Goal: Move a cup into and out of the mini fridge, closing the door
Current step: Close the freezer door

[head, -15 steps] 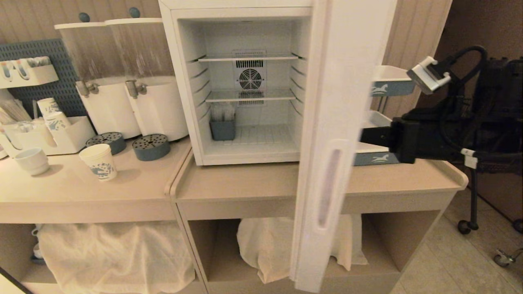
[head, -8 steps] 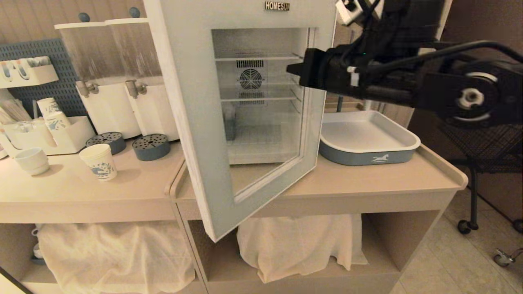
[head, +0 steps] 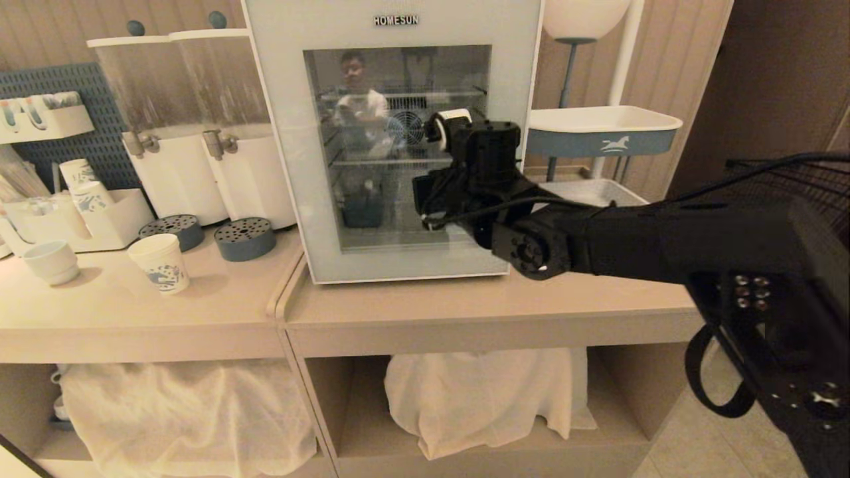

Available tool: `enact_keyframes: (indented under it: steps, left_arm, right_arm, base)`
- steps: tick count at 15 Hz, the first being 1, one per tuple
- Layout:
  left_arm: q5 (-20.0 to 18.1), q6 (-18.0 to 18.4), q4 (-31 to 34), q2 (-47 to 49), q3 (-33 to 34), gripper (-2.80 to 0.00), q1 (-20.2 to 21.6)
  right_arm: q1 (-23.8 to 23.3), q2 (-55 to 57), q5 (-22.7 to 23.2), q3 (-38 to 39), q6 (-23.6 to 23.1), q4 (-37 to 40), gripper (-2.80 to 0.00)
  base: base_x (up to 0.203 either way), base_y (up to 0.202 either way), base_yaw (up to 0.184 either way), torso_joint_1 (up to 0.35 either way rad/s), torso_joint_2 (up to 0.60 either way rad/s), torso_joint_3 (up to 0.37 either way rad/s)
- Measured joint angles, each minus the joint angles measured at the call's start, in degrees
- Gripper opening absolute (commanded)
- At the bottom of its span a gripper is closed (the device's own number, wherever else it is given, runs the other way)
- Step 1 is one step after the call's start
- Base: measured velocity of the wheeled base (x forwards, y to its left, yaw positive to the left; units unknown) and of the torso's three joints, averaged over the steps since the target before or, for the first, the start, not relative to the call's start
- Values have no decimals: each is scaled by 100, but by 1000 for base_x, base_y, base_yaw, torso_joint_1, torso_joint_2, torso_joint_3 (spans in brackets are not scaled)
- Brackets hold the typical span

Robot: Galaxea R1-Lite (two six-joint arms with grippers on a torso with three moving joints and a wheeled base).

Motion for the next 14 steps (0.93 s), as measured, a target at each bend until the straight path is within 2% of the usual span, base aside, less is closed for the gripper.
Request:
enact_keyframes:
  steps: [4,7,11,14]
  left_arm:
    - [0,-2,2,0,0,-280,2]
    - [0,-1,5,0,0,-280,-2]
    - [1,-1,4,0,0,-280,-2]
    - [0,-2,4,0,0,-280,-2]
  right_arm:
    - [-3,287,-189,104,-59,-171,-280]
    - [-52,-54,-134,494,30,28,-280]
    - [-315,-1433,350,1671,195,358,-280]
    - [-883,-2914,657,2962,233,459,-280]
  base:
    - [0,0,0,0,0,0]
    - [0,0,0,0,0,0]
    - [0,0,0,0,0,0]
    - [0,0,0,0,0,0]
